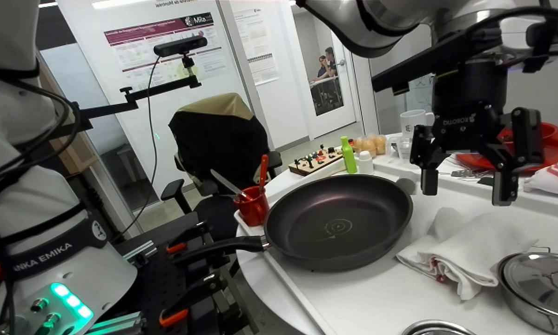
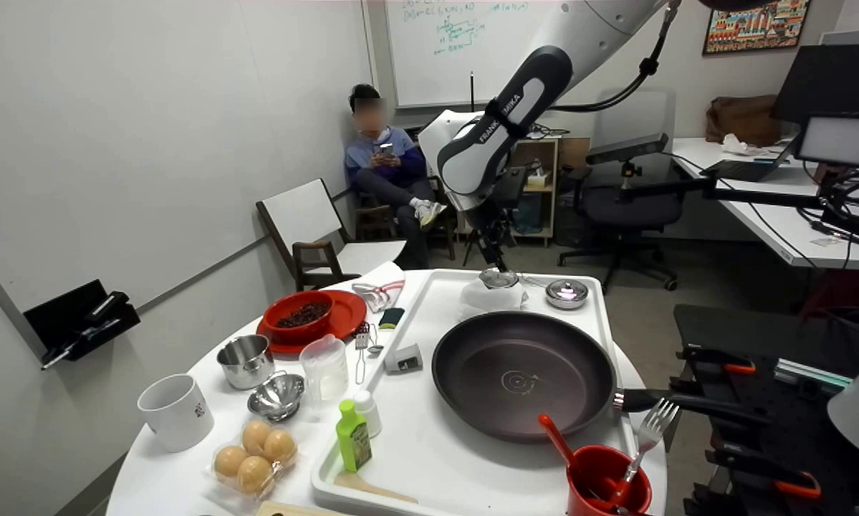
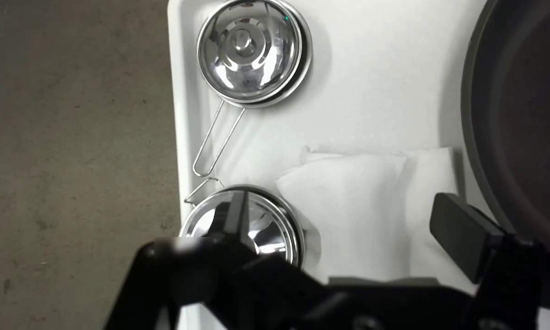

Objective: Pick up the white cloth, wipe the pan and put the white cloth down

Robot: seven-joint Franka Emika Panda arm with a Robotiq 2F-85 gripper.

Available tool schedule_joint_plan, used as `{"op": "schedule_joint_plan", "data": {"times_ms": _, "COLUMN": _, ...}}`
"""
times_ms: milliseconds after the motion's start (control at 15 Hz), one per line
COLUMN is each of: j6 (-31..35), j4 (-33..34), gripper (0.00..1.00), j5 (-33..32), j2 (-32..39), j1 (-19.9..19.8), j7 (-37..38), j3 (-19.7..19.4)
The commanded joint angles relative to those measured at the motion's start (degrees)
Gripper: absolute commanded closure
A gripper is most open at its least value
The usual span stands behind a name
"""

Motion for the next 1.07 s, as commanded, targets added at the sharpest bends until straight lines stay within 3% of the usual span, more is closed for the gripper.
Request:
{"op": "schedule_joint_plan", "data": {"times_ms": 0, "j6": -0.5, "j4": 0.7, "gripper": 0.0, "j5": -0.4, "j2": 0.2, "j1": -0.4, "j7": 0.1, "j3": 0.5}}
{"op": "schedule_joint_plan", "data": {"times_ms": 400, "j6": -0.1, "j4": 1.2, "gripper": 0.0, "j5": 0.0, "j2": 0.7, "j1": -0.6, "j7": 0.2, "j3": 0.7}}
{"op": "schedule_joint_plan", "data": {"times_ms": 1000, "j6": 13.1, "j4": -0.8, "gripper": 0.0, "j5": 0.6, "j2": 3.0, "j1": -0.9, "j7": 0.1, "j3": 2.1}}
